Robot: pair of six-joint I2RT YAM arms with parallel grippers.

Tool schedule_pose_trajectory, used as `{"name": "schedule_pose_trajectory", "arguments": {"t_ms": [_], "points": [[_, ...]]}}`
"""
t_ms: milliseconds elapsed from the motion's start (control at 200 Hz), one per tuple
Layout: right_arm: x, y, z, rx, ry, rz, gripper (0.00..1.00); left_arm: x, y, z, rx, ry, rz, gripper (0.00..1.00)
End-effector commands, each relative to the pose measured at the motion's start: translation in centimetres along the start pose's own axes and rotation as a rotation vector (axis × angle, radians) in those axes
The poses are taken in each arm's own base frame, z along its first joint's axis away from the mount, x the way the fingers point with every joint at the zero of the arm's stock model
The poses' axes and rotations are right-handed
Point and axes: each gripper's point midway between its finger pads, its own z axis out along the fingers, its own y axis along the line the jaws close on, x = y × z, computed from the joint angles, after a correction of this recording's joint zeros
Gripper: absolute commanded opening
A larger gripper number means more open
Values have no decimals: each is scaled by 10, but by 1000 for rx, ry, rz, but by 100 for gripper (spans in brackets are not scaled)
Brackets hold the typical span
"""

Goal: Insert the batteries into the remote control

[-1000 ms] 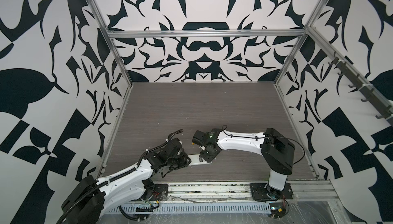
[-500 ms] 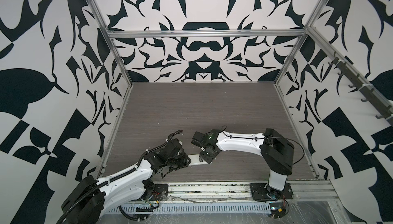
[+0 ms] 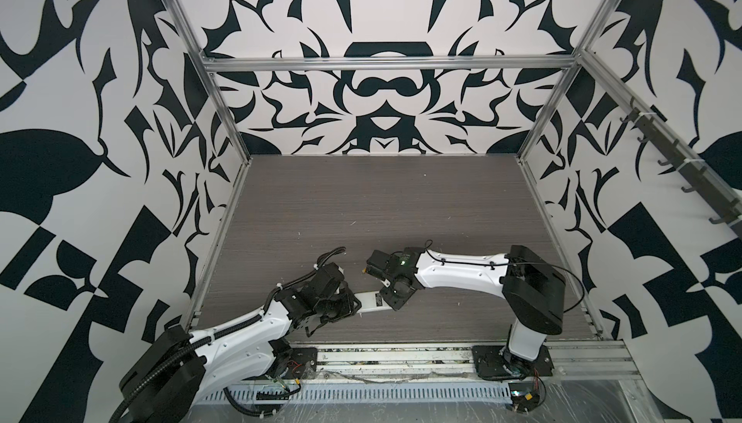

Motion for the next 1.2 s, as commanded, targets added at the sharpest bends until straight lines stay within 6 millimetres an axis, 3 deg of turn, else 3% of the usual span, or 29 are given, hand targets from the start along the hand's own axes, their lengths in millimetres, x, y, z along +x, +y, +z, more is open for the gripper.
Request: {"name": "schedule_pose_trajectory", "arguments": {"t_ms": [0,315,510,750,1195], "points": [[-3,0,-11,-33,-43,9,39,-3,-2,3,4,-9,-7,37],[-5,7,-7,-75,-56,36,40,-2,-9,10,6,27,7,37],[2,-1,-6,-37,-33,63,39,1,-7,9,14,34,6,36],[0,-10,-24,-13,-95,87,38,5,-4,5,28,28,1,35],[13,-21,-15,-18,-57,76,39,10,-15,17,10,24,41,35]]}}
